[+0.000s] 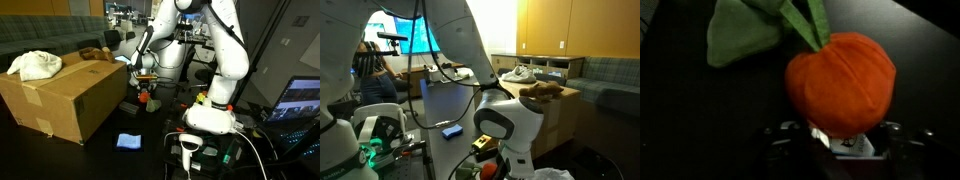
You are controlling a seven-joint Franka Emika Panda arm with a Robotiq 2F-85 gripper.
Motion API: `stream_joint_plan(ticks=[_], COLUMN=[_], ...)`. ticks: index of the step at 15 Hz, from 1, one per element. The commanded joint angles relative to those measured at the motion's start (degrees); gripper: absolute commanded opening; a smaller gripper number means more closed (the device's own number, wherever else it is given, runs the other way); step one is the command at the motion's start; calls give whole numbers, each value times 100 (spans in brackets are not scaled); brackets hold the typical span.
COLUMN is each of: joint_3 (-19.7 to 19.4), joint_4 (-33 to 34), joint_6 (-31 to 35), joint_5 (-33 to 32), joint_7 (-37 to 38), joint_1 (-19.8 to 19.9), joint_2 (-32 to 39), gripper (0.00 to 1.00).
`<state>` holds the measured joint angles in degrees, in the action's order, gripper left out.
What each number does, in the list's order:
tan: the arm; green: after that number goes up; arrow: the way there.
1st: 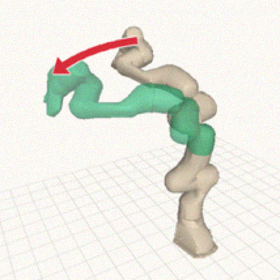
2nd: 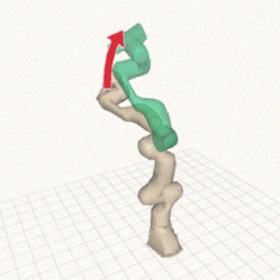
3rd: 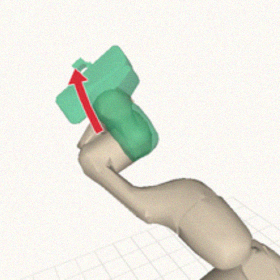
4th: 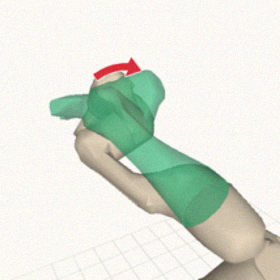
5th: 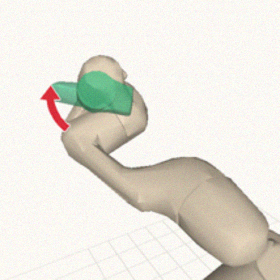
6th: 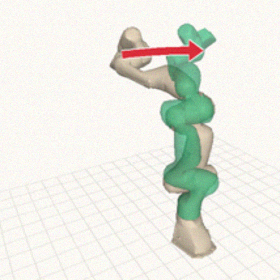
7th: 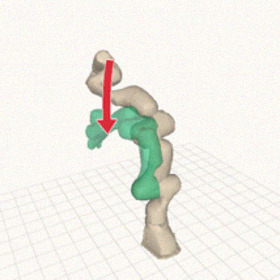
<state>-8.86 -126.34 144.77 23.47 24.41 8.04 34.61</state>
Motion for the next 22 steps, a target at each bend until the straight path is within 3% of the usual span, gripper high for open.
stream_joint_plan(ticks=[1,5,13,22], joint_3=[-76,-6,26,182], joint_4=[119,193,-125,51], joint_6=[-311,-825,-1836,-3374], joint_5=[-216,-363,-1016,-2180], joint_7=[121,-134,-1675,-2415], joint_1=[-86,-13,88,-158], joint_2=[-8,-106,-1101,-2983], gripper=[28,1,3,3])
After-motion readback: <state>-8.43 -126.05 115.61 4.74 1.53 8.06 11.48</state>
